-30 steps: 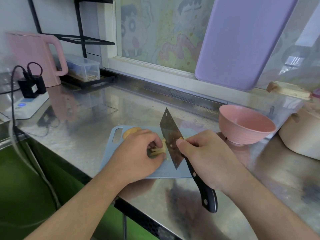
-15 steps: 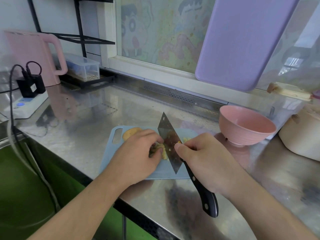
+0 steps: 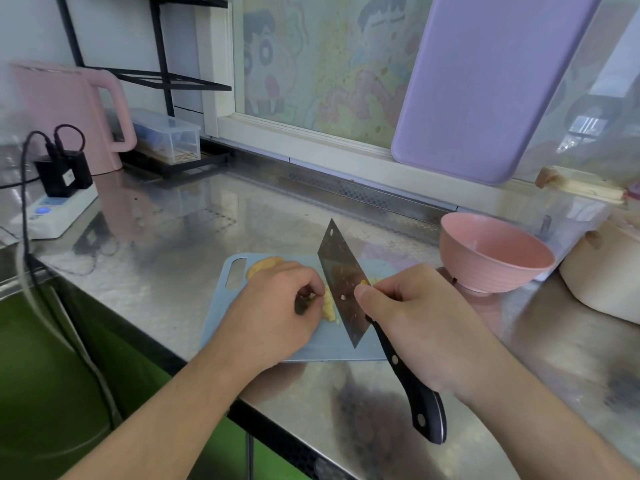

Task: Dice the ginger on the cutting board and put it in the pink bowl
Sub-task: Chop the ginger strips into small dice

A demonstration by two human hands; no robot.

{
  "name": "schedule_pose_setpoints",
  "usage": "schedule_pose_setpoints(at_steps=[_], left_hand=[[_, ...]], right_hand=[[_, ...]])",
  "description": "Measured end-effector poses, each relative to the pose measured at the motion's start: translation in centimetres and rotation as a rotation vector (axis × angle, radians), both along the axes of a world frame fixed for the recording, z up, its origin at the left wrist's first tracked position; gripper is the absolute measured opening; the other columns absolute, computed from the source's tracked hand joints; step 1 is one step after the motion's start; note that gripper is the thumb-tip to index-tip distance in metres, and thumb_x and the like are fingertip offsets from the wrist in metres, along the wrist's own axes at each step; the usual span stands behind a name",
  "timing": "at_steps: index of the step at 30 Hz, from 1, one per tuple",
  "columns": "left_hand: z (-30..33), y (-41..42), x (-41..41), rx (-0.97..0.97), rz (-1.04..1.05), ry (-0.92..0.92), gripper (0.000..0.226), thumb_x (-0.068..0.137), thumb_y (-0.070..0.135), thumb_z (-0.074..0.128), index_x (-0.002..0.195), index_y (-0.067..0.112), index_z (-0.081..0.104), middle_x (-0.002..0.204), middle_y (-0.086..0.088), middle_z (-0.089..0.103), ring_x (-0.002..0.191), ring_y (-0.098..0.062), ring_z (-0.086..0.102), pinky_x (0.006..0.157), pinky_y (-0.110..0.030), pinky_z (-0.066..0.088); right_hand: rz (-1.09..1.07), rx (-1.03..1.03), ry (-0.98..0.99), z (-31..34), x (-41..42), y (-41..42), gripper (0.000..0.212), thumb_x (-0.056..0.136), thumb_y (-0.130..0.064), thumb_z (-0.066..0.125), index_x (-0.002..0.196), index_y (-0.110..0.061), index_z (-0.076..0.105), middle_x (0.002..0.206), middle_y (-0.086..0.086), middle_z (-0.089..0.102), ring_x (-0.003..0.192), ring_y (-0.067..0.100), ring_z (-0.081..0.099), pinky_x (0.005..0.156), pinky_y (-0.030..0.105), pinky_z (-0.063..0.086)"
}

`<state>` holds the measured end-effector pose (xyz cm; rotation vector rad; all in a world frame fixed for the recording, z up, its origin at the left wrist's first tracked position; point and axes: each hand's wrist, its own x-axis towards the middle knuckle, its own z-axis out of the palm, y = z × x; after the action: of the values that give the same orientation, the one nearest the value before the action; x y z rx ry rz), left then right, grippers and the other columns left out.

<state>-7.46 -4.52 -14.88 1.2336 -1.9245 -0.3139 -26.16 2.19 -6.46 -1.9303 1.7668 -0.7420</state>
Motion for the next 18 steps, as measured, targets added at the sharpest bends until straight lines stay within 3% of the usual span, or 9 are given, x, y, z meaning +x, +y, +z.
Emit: schedule_pose_setpoints(at_steps=[4, 11, 18], left_hand=[[0.1, 0.1, -0.1, -0.013, 0.009, -0.014, 0.013, 0.085, 0.023, 0.072, 0.082, 0.035, 0.07, 0.083, 0.018, 0.064, 0.087, -0.006, 0.061, 0.075, -0.038, 0.057], [0.1, -0.1, -0.1, -0.035, -0.004, -0.031, 0.014, 0.084, 0.02, 0.072, 0.078, 0.033, 0.068, 0.079, 0.019, 0.063, 0.085, -0.004, 0.059, 0.074, -0.034, 0.054], [0.2, -0.2, -0.1, -0.015, 0.01, 0.001, 0.014, 0.083, 0.02, 0.076, 0.075, 0.031, 0.071, 0.075, 0.019, 0.064, 0.083, -0.005, 0.06, 0.074, -0.032, 0.053]], right_hand=[[0.009, 0.017, 0.011, -0.3, 0.3, 0.1, 0.054, 0.103, -0.038, 0.056, 0.063, -0.01, 0.031, 0.055, 0.002, 0.026, 0.05, 0.018, 0.026, 0.052, 0.035, 0.025], [-0.024, 0.035, -0.006, -1.3, 0.4, -0.5, 0.051, 0.101, -0.037, 0.056, 0.068, -0.003, 0.036, 0.051, 0.005, 0.032, 0.047, 0.021, 0.04, 0.052, 0.033, 0.033], [-0.058, 0.076, 0.025, -1.5, 1.0, -1.2, 0.05, 0.1, -0.035, 0.057, 0.06, -0.013, 0.036, 0.045, 0.004, 0.039, 0.04, 0.023, 0.042, 0.044, 0.03, 0.032]])
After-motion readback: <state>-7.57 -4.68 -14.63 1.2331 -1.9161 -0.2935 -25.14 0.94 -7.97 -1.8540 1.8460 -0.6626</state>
